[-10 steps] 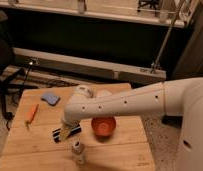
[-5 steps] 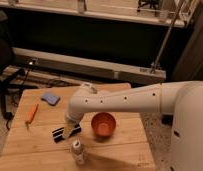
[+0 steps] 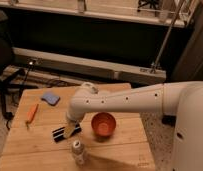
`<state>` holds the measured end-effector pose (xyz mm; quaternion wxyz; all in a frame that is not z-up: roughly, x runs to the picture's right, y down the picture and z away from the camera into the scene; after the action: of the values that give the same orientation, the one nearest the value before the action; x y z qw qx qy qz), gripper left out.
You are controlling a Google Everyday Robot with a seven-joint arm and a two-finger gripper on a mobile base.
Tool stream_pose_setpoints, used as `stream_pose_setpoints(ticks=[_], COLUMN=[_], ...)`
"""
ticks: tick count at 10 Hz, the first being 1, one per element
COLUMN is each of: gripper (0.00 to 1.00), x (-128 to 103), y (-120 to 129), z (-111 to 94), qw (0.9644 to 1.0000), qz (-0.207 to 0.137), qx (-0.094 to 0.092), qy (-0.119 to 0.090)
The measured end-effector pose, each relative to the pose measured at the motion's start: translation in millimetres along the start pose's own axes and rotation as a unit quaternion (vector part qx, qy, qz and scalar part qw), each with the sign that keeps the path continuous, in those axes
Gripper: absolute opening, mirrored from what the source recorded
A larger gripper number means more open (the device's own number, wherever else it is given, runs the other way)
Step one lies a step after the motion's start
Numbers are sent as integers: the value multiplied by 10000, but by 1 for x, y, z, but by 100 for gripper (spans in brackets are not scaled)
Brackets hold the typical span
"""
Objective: Place the eraser on the white sponge
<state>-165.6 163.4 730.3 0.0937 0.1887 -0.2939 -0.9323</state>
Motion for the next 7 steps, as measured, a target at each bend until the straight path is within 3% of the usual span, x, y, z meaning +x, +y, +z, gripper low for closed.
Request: stream_pose_setpoints(ticks=[2, 4, 5, 7], gripper=[80, 80, 80, 80], x=[3, 9, 10, 12], y=[-1, -12, -17, -17], z=[-6, 2, 9, 21], qw=[9961, 9840, 9782, 9740], qz=[-845, -1753, -2059, -2258], qx=[-229, -299, -271, -191], qy=[79, 83, 57, 43])
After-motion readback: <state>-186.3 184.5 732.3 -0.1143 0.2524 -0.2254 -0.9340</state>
